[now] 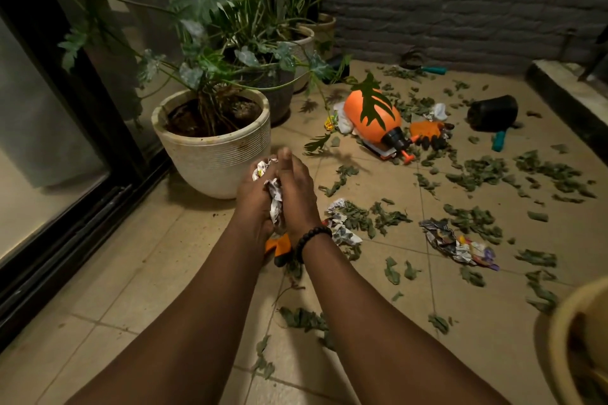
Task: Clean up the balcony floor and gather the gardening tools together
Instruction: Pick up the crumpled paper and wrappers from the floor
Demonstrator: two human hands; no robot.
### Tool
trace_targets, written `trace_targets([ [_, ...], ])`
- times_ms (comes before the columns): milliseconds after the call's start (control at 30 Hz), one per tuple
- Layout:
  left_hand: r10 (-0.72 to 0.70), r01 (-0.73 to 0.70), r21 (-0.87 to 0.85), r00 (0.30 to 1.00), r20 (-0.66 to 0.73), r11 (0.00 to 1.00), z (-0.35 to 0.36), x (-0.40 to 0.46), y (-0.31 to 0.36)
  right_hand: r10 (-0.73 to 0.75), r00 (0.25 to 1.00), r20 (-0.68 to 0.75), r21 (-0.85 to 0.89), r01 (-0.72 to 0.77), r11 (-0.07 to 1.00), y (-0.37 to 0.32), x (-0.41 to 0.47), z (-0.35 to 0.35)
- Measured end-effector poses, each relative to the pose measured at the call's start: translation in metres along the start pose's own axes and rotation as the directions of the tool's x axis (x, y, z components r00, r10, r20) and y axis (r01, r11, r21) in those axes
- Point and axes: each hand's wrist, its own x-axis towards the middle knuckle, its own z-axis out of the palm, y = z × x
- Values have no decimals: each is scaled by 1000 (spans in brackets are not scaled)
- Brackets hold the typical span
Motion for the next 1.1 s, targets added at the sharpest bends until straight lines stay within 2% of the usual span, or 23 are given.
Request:
trace_targets([
  [100,-9,13,54,997,-83,998,5,-3,-4,40,986,-159,-46,-48,998,0,6,1],
  [133,-44,45,17,997,-66,999,7,-4,-6,17,986,-167,-64,-28,998,-1,9,-1],
  [233,-198,212,-181,976,96,960,14,-7,5,-91,993,-80,-250,69,966,-5,14,-7],
  [267,-235,256,-159,962,140,954,18,-7,9,-99,992,-73,-287,74,955,-6,17,-10],
  [300,-223,238,-102,964,144,966,23,-7,11,-85,994,-76,-292,59,955,-7,21,-14],
  [400,-102,104,-16,990,95,994,31,-7,12,50,998,-46,-188,-58,980,-6,29,-19],
  [567,-15,19,29,994,-105,999,35,2,7,182,983,6,204,-180,962,-4,27,-16],
  [700,-6,39,149,977,-213,988,30,7,-12,250,967,50,223,-255,941,14,30,-15],
  [800,-85,100,27,937,-338,995,21,12,-24,374,903,211,376,-429,821,27,33,-17],
  [833,-105,103,-24,919,-380,994,18,15,-27,401,891,214,455,-454,766,30,37,-21],
  [900,-130,102,-88,890,-437,991,9,21,-33,477,874,91,563,-440,699,43,50,-37],
  [933,-138,102,-102,881,-453,990,4,22,-36,493,870,3,541,-417,731,54,56,-46],
  [967,-144,107,-104,873,-467,989,-1,23,-39,471,877,-97,398,-399,826,69,61,-55],
  [1000,-152,119,-98,867,-475,988,-5,23,-40,414,895,-163,118,-399,909,87,66,-63],
  [1033,-160,130,-96,868,-471,987,-9,23,-40,359,924,-136,-192,-380,905,104,67,-68],
  [1067,-160,136,-87,866,-474,987,-13,23,-41,322,946,-44,-448,-307,840,124,68,-75],
  [1100,-157,141,-70,859,-486,988,-19,24,-41,340,939,52,-606,-240,758,140,67,-79],
])
